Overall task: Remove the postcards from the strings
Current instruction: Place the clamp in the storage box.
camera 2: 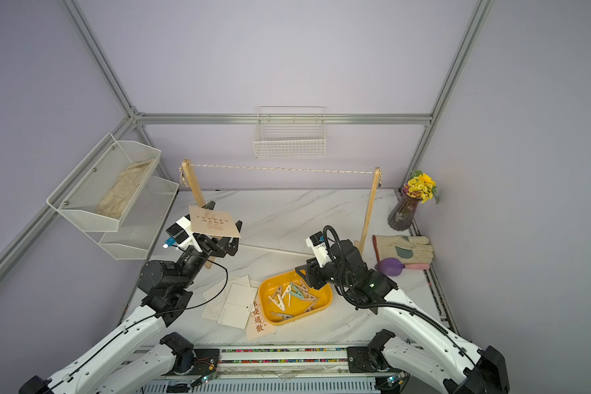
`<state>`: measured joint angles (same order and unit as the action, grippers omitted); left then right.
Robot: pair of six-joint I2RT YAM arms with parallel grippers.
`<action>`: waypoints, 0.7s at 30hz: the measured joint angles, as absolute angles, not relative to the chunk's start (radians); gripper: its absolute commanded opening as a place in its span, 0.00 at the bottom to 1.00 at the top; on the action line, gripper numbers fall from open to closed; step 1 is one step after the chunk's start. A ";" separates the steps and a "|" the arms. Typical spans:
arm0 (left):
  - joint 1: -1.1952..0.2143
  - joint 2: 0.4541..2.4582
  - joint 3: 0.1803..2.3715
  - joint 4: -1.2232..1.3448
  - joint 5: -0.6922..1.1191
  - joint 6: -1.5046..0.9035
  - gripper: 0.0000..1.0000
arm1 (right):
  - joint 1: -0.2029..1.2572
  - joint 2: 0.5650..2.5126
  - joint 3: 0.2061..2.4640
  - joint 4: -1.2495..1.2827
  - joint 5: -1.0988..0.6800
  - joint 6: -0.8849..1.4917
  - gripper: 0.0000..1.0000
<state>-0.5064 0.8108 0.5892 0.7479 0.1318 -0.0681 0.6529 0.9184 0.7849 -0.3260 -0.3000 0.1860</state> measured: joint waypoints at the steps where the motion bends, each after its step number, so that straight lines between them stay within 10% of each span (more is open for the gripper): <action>1: -0.506 0.809 0.589 0.745 0.133 -0.068 1.00 | 0.654 0.905 0.797 -0.308 -0.312 0.167 0.49; 21: -0.506 0.789 0.567 0.676 0.131 -0.066 1.00 | 0.883 1.060 1.347 -0.237 -0.480 -0.274 0.56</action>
<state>-0.5064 0.7895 0.5671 0.6762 0.1314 -0.0662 0.8833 1.0599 1.3472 -0.2367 -0.4805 -0.2741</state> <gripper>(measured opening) 0.997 0.564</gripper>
